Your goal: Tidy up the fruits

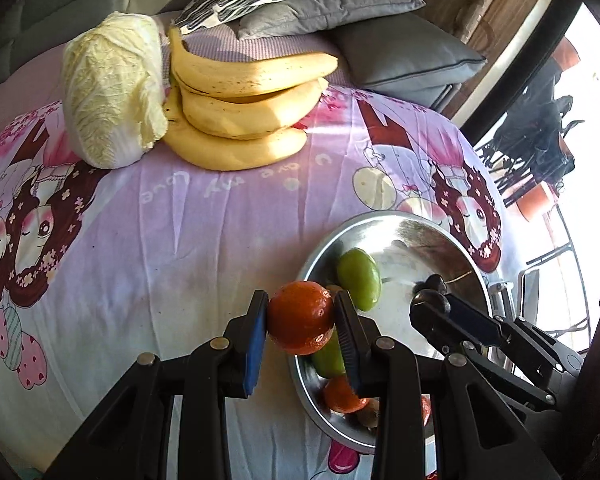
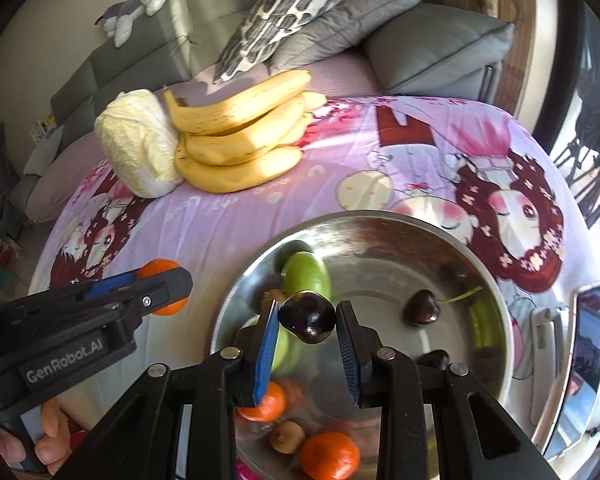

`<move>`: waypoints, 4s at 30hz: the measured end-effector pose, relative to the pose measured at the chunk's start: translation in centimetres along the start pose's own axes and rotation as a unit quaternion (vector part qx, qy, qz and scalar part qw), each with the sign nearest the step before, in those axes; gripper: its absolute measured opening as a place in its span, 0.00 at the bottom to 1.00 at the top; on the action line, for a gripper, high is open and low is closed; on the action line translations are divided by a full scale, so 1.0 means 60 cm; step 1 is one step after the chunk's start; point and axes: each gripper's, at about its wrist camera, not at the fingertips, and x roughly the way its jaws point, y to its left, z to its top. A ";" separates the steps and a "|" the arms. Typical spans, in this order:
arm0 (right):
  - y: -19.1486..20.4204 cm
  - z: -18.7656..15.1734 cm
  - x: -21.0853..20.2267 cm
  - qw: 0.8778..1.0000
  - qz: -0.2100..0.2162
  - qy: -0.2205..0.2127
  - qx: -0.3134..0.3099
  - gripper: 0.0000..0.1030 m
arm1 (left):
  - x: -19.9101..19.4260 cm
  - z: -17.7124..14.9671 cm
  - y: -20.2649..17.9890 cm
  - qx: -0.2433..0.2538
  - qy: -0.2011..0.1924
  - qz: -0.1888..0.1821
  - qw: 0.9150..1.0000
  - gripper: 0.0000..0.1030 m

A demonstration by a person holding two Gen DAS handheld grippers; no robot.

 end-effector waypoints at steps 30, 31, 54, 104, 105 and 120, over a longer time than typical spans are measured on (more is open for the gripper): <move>-0.073 -0.046 0.020 0.997 -0.050 0.044 0.029 0.31 | 0.079 0.000 -0.102 0.068 0.089 0.026 0.993 0.34; -0.072 -0.046 0.022 0.997 -0.050 0.045 0.029 0.31 | 0.081 0.000 -0.104 0.069 0.090 0.026 0.993 0.34; -0.073 -0.056 0.041 0.997 -0.053 0.060 0.021 0.31 | 0.099 0.007 -0.119 0.069 0.101 0.022 0.992 0.35; -0.037 -0.049 0.044 0.998 -0.048 0.039 0.005 0.99 | 0.039 -0.060 0.100 -0.046 0.040 0.152 0.986 0.94; -0.036 -0.049 0.044 0.998 -0.047 0.039 0.006 1.00 | 0.038 -0.061 0.102 -0.050 0.039 0.155 0.986 0.94; 0.000 -0.054 0.038 0.998 -0.047 0.033 0.002 1.00 | 0.019 -0.074 0.113 -0.064 0.026 0.192 0.979 0.94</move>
